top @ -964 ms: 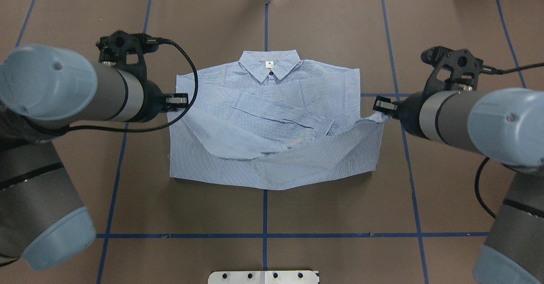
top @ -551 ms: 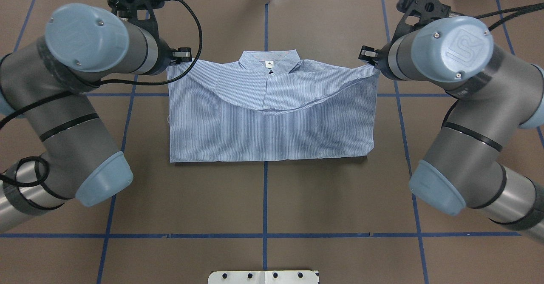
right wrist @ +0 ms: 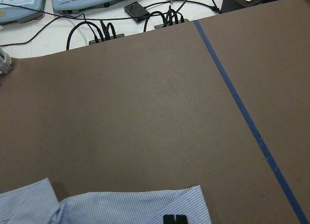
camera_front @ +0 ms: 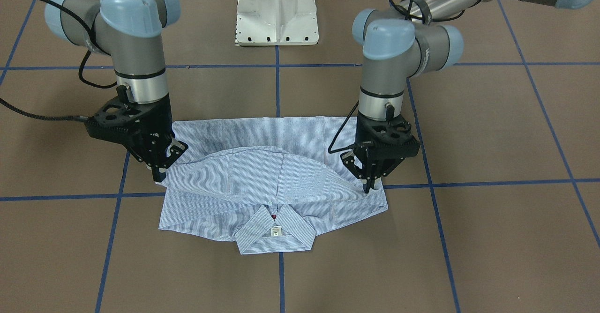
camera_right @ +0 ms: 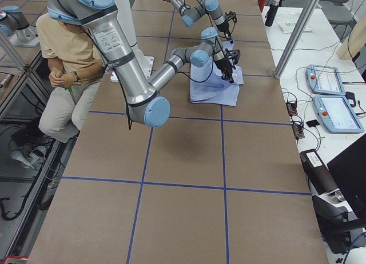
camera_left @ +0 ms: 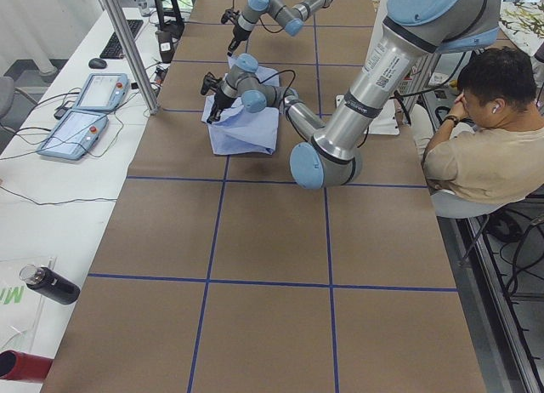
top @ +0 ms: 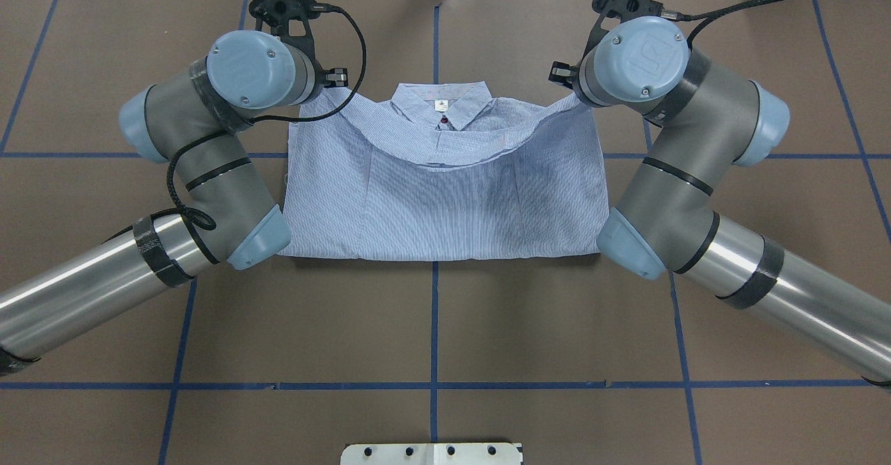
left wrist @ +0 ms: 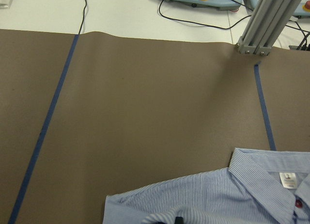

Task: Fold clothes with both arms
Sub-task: 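Release the folded hem at the collar and raise both grippers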

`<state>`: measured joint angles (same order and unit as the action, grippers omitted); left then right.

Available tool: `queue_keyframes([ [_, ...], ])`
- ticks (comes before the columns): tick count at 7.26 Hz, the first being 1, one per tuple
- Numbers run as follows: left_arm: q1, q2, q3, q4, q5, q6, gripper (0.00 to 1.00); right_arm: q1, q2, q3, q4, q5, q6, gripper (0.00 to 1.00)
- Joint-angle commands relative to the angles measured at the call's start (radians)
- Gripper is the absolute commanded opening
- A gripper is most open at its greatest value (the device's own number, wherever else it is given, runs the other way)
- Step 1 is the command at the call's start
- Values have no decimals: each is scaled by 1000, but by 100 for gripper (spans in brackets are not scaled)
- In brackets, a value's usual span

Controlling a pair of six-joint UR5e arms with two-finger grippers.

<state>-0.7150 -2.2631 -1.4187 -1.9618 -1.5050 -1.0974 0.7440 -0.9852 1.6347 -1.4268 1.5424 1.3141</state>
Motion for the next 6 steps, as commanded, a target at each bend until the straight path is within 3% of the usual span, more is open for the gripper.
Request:
queue_keyframes([
  [1, -14, 2, 66, -95, 2, 98, 0, 29, -1, -50, 23, 34, -81, 0],
  [3, -35, 7, 66, -109, -7, 152, 0, 52, -24, -55, 40, 67, -145, 0],
  [5, -37, 10, 67, -111, -11, 163, 0, 52, -29, -132, 129, 67, -147, 0],
  [6, -37, 11, 67, -111, -11, 163, 8, 51, -26, -159, 169, 67, -147, 54],
])
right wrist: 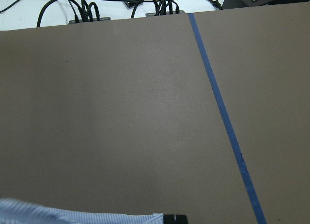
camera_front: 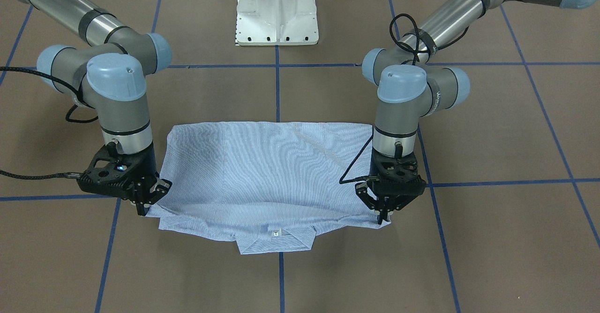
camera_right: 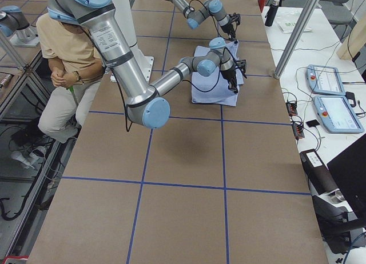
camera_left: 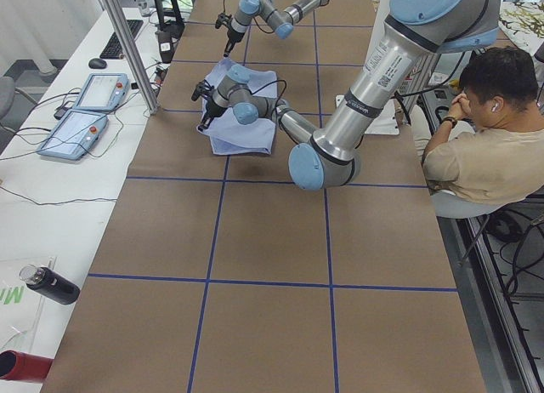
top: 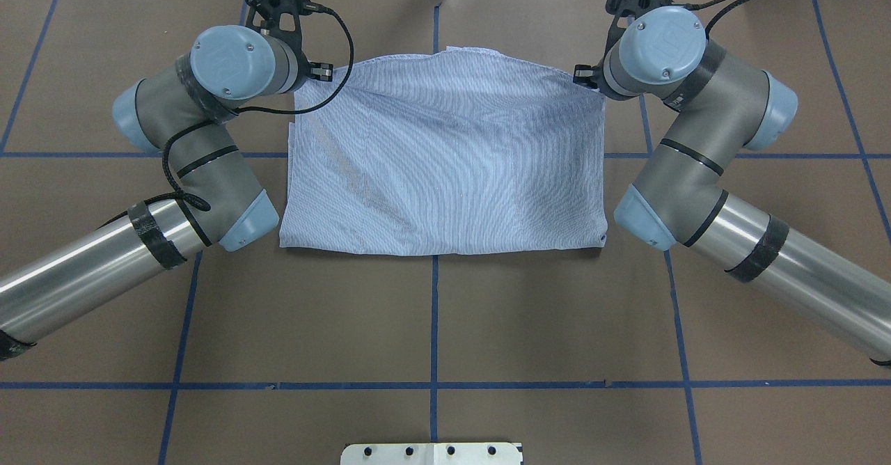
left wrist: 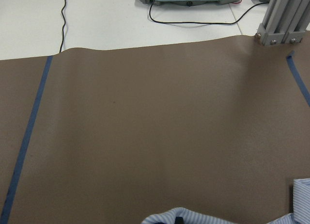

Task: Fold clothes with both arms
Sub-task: 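Release the folded hem at the collar and raise both grippers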

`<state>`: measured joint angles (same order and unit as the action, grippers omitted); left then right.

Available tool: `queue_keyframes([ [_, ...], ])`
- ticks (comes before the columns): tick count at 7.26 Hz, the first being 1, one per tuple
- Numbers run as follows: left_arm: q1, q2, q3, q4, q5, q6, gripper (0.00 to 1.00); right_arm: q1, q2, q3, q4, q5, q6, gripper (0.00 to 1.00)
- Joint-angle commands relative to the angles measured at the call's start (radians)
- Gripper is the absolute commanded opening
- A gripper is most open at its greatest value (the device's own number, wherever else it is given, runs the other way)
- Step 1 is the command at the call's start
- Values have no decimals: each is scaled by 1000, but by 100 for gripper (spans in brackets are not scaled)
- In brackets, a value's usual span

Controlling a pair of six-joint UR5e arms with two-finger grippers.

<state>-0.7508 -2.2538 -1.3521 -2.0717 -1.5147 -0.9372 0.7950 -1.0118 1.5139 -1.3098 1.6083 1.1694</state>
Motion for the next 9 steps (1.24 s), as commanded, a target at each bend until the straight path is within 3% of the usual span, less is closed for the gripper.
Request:
queue_keyframes([
  [1, 1, 29, -1, -48, -1, 12, 99, 0, 10, -43, 52, 4, 1, 100],
  [2, -11, 61, -1, -164, -74, 44, 100, 38, 15, -35, 52, 89, -7, 100],
  [3, -62, 69, -7, -200, -242, 99, 100, 85, 13, -15, 52, 208, -46, 100],
  [4, -59, 101, -37, -202, -281, 95, 100, 117, -4, 26, 49, 247, -95, 100],
  [6, -32, 198, -146, -208, -288, 86, 100, 125, -47, 83, 46, 249, -106, 100],
  [9, 132, 377, -320, -242, -274, -118, 100, 125, -56, 101, 44, 239, -103, 100],
])
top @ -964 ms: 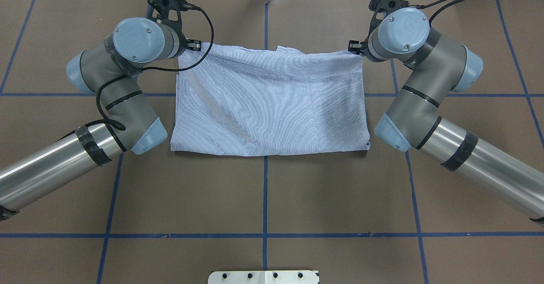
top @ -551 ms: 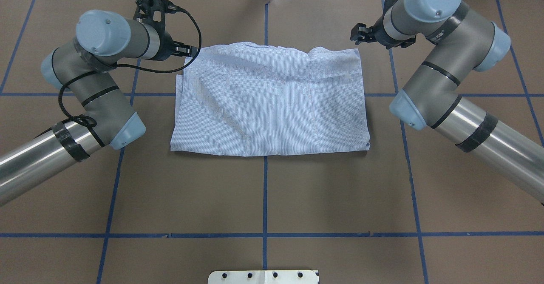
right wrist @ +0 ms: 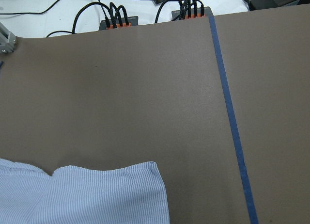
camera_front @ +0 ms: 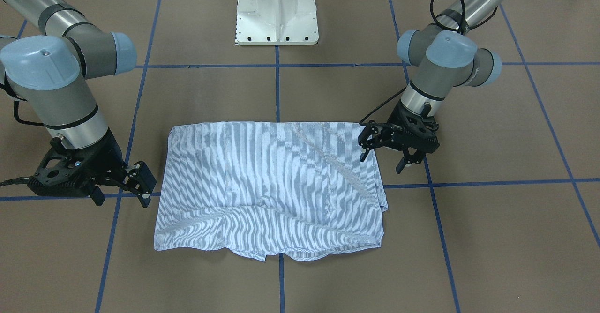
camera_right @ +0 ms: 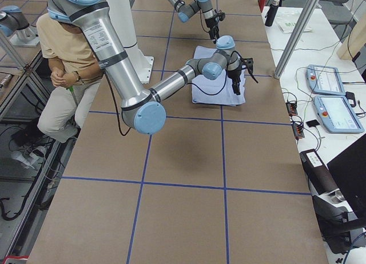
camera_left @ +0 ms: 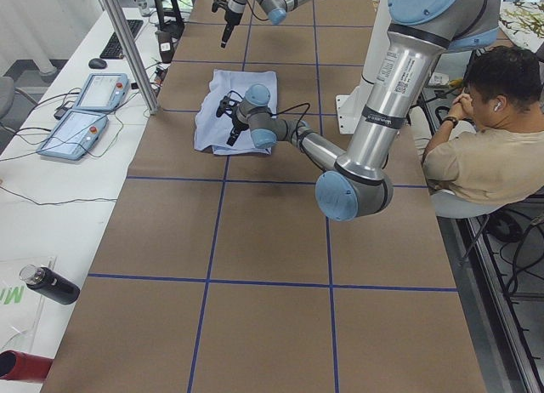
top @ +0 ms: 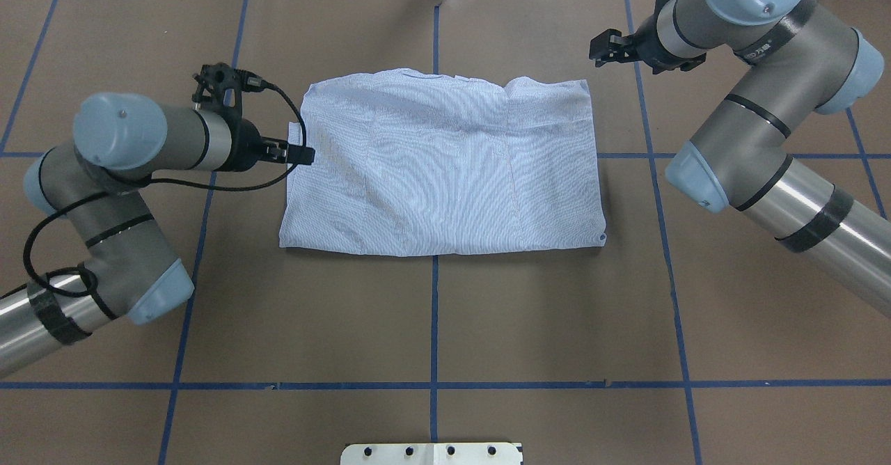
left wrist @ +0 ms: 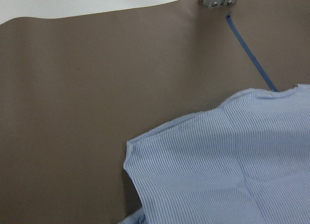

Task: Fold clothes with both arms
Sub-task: 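Release the folded hem at the collar and raise both grippers, then lower the left gripper and grasp the folded shirt's edge nearest it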

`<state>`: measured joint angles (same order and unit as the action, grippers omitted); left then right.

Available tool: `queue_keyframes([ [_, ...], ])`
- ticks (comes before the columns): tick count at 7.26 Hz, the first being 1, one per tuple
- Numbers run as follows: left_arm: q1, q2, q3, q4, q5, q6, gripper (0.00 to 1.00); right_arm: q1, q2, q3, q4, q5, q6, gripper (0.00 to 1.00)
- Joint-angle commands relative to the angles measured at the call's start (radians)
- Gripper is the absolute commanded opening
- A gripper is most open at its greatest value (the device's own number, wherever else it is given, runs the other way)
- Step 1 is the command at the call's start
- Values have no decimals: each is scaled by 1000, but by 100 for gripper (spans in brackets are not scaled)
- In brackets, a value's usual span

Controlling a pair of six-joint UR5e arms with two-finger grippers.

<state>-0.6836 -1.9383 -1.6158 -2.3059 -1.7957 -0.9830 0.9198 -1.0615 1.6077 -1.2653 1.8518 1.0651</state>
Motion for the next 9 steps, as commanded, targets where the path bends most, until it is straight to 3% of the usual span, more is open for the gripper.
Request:
queue_keyframes([
  [1, 123, 68, -58, -7, 60, -113, 100, 1, -12, 17, 0, -5, 1, 100],
  [3, 153, 71, -52, -6, 84, -135, 97, 1, -12, 20, 0, -6, 1, 100],
  [5, 153, 75, -46, -6, 85, -135, 83, -1, -12, 21, 0, -6, 1, 100],
  [9, 182, 94, -53, -4, 85, -135, 46, -2, -12, 17, 0, -8, 1, 100],
])
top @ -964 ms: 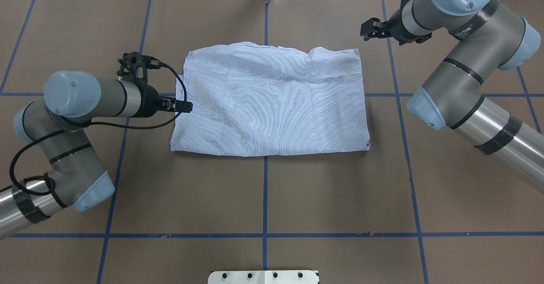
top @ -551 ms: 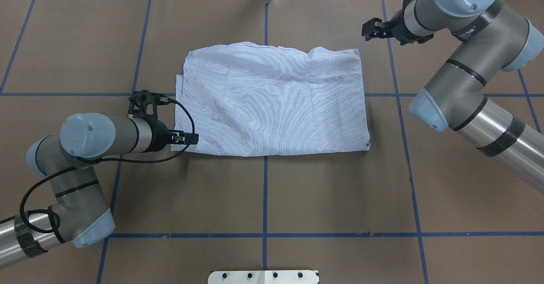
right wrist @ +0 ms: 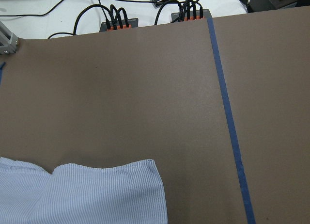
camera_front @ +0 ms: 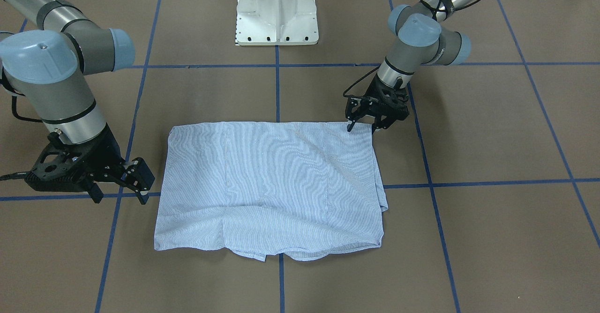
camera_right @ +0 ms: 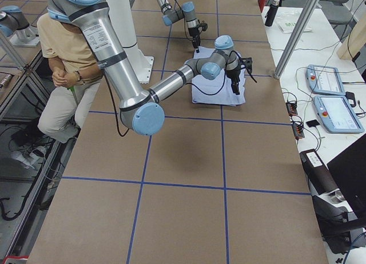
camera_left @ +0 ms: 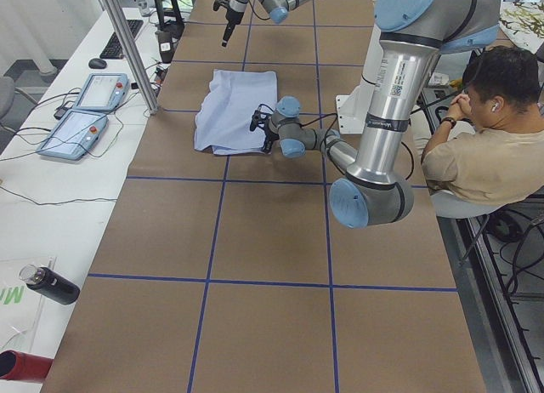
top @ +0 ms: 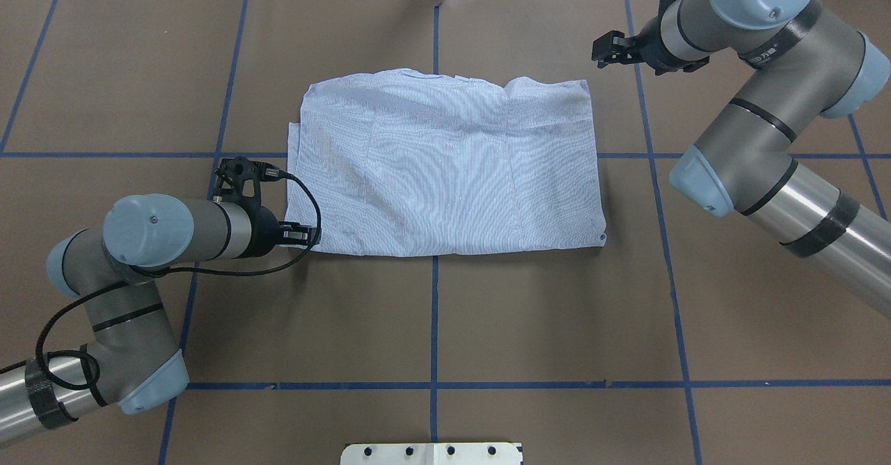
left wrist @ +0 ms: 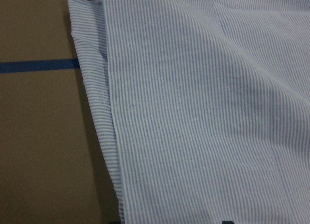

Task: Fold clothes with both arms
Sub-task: 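Lower the left gripper and grasp the folded shirt's edge nearest it, then drag the shirt farther away with the left gripper while the right gripper approaches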

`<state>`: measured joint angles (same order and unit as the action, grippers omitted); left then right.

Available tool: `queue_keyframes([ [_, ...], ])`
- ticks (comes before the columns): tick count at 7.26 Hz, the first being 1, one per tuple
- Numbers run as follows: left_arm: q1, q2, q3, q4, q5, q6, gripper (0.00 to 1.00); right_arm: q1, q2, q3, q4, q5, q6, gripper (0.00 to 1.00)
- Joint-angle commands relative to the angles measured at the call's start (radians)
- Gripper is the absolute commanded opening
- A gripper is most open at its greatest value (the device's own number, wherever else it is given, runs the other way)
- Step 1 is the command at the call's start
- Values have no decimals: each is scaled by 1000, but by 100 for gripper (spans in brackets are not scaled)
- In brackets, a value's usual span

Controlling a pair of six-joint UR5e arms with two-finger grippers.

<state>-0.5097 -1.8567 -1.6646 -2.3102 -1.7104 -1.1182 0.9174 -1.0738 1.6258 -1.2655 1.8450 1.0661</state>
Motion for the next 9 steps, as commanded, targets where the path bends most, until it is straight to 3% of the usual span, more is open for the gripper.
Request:
queue_keyframes([
  [1, 11, 23, -12, 0, -1, -2, 30, -2, 0, -1, 0, -1, 0, 100],
  [2, 13, 27, -18, 0, 0, -2, 0, -2, 0, -1, 0, -1, 0, 100],
  [4, 8, 116, -108, 0, -8, 17, 0, -8, 0, 2, 0, -1, 3, 100],
  [5, -19, 152, -122, 3, -3, 75, 0, -15, 2, 2, 0, -4, 5, 100],
  [6, -103, 145, -75, 9, -3, 174, 0, -21, 2, 2, 0, -4, 8, 100],
  [7, -206, 96, 18, 11, -5, 284, 0, -25, 2, 3, 2, -4, 14, 100],
  [9, -384, -170, 379, 0, -3, 444, 0, -34, 3, 14, 2, -4, 18, 100],
])
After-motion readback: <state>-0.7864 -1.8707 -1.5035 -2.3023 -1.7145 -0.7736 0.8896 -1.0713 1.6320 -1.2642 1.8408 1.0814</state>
